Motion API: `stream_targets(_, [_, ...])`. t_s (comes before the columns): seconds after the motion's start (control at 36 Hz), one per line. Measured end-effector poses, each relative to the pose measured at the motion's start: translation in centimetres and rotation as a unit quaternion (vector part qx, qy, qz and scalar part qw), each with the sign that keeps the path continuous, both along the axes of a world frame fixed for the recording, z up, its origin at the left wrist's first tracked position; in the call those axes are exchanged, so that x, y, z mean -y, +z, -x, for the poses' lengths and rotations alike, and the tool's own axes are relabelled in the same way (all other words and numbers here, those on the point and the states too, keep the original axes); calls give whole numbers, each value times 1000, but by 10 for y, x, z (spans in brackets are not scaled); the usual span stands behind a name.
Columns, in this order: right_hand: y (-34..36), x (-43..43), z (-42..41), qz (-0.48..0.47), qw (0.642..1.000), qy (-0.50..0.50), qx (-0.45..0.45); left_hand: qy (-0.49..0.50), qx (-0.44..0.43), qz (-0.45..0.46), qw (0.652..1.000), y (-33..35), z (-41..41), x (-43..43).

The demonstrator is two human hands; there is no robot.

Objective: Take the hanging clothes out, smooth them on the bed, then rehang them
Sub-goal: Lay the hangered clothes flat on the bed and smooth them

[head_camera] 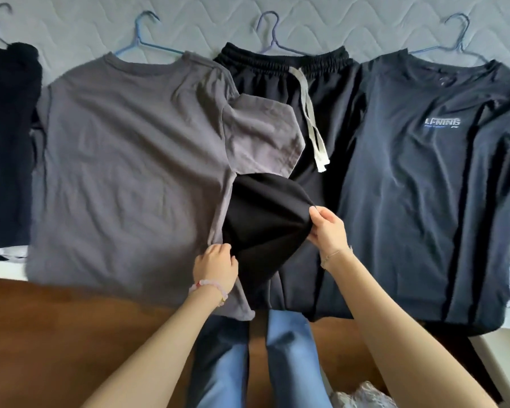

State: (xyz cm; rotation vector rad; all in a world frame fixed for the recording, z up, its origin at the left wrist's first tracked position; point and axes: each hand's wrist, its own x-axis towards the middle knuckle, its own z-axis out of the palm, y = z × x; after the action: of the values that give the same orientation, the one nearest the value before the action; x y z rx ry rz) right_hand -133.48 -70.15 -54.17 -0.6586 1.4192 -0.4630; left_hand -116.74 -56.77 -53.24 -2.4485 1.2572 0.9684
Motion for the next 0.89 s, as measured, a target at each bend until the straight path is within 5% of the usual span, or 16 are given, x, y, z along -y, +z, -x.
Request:
stream_targets(0.25, [-15, 8, 9, -33, 999, -1, 18, 180, 83, -61, 978, -12, 1, 32])
stream_targets(0.47, [-15, 0, 3, -105, 993, -12, 52, 35, 7, 57, 998, -6, 19, 23])
stream_targets(0.58, [-9, -6, 0, -132, 985, -44, 98, 64, -73, 3, 995, 5, 35, -2])
stream_targets(0.81, [3, -29, -3, -166, 969, 6, 182, -48, -14, 28, 998, 31, 50, -55])
stream_targets(0.89, [6, -47, -1, -212, 946, 27, 244, 4, -17, 49, 999, 34, 53, -72])
